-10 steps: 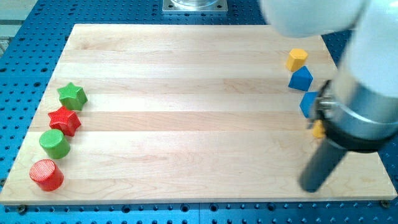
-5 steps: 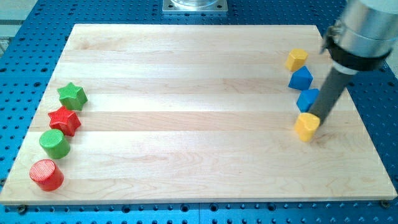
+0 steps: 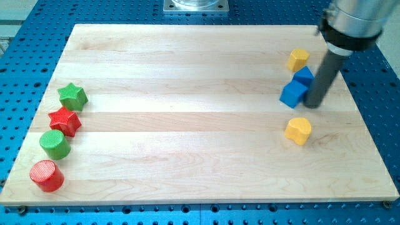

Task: Move the cube towards the triangle

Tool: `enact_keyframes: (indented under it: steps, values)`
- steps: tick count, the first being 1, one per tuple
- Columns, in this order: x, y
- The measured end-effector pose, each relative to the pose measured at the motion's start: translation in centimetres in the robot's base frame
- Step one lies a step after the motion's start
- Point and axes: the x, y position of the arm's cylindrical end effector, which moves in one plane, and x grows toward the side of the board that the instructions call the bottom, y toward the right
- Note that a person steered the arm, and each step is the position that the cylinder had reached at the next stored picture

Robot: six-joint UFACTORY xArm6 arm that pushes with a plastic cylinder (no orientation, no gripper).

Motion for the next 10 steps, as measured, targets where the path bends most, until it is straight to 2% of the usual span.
enact_keyframes:
  steps: [1,2,3,4,5,6,7,8,10]
  values:
    - [-0.9,-2.4]
    - [3.5,-3.8]
    - [1.6,-5.3]
    - [-2.2,-5.3]
    - [-1.2,-8.6]
    - [-2.1,-16.2]
    - [-6.9,-17.7]
    - [-9.3,-14.1]
    - [-7.1,-7.3]
